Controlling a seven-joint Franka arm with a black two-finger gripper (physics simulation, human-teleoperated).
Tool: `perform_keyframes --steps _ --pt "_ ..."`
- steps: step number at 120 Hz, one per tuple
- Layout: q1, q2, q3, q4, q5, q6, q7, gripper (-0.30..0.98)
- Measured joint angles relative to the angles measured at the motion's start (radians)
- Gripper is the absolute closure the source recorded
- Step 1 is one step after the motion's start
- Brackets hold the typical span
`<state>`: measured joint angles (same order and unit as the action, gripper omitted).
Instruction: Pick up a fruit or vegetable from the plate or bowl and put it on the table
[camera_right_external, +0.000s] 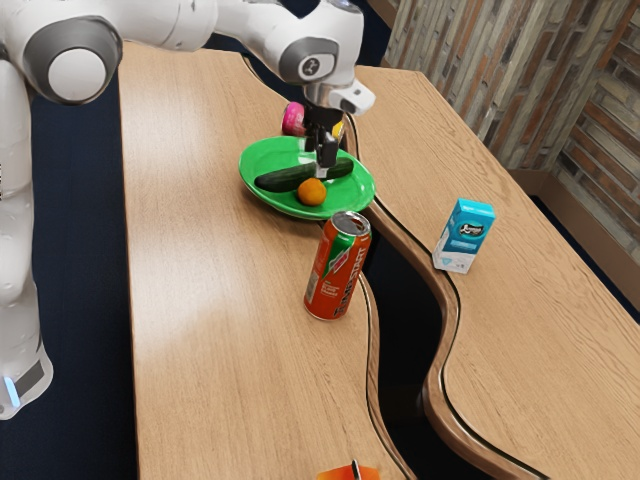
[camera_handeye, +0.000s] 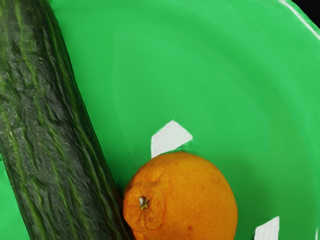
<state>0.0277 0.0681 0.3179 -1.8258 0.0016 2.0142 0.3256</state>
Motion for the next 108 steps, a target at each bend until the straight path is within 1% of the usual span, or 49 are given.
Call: perform_keyframes --steps 12,36,86,108 --pt "0.008 0.024 0.008 -0.001 0.0 0.076 0.008 0.02" --pt "0.047 0.082 0.035 0.002 -0.002 0.174 0.022 0.02" --pt "0.04 0.153 0.035 0.027 -0.007 0.219 0.041 0.04" --pt "0.041 0.176 0.036 0.028 -0.008 0.225 0.045 0.13"
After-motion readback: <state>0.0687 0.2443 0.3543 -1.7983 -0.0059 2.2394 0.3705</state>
